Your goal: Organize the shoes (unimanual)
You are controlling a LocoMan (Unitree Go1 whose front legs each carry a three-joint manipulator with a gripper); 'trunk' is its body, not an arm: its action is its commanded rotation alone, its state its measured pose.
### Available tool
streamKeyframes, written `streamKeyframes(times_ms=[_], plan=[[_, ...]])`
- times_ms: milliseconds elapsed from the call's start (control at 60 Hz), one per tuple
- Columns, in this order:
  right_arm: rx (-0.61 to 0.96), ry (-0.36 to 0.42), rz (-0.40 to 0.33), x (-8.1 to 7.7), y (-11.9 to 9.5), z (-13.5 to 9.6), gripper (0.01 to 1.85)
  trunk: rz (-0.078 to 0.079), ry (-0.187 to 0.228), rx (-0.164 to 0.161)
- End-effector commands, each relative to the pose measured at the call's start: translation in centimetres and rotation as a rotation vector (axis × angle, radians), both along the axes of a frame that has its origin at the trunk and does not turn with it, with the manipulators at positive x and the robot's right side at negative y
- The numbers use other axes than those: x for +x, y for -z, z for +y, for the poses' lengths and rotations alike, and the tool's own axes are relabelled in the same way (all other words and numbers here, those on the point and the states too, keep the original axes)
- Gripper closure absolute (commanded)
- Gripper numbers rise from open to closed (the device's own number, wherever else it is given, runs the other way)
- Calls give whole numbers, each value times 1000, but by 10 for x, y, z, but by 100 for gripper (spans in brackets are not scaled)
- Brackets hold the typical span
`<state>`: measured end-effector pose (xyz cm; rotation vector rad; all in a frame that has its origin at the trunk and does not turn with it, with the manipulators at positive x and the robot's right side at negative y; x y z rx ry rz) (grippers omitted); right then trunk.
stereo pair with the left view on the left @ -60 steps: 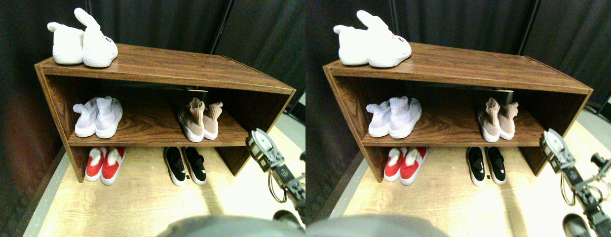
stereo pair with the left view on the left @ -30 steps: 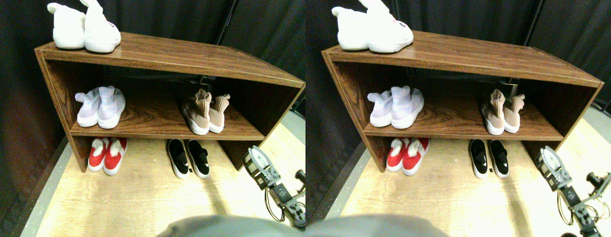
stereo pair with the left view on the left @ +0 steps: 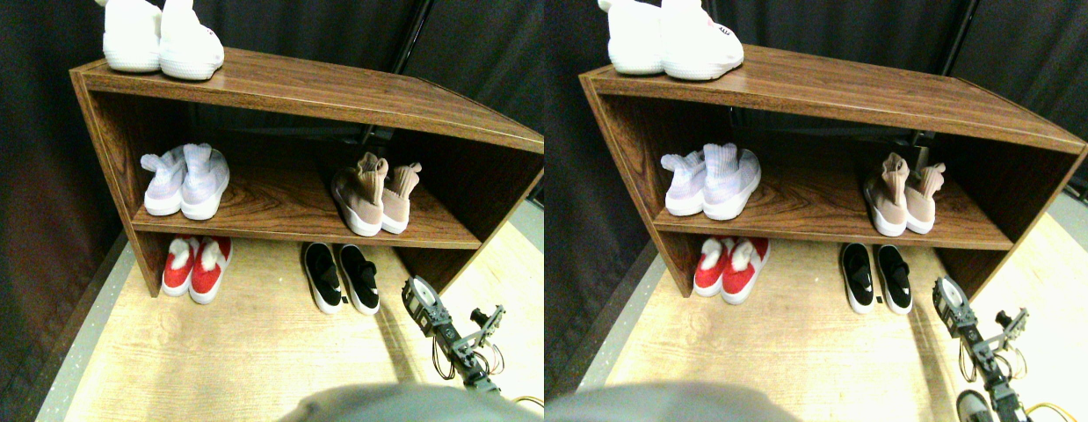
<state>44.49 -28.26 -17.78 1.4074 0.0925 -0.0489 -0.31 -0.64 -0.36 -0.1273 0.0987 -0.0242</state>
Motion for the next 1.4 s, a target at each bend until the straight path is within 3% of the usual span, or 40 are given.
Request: streamKeyframes(times_ms=[17,350,450,550,683,1400], plan=[[-13,8,-26,9,1,-2,180,18,-23,-31],[41,74,52,56,25,-19,180,15,-36,-31],[10,88,54,62,29,-20,180,16,-40,-30],[9,132,80,63,35,-19,180,17,-41,-31],[18,127,129,63,43,-15,180,18,-47,-31],[56,53,168,65,46,18,180,22,-66,-55]])
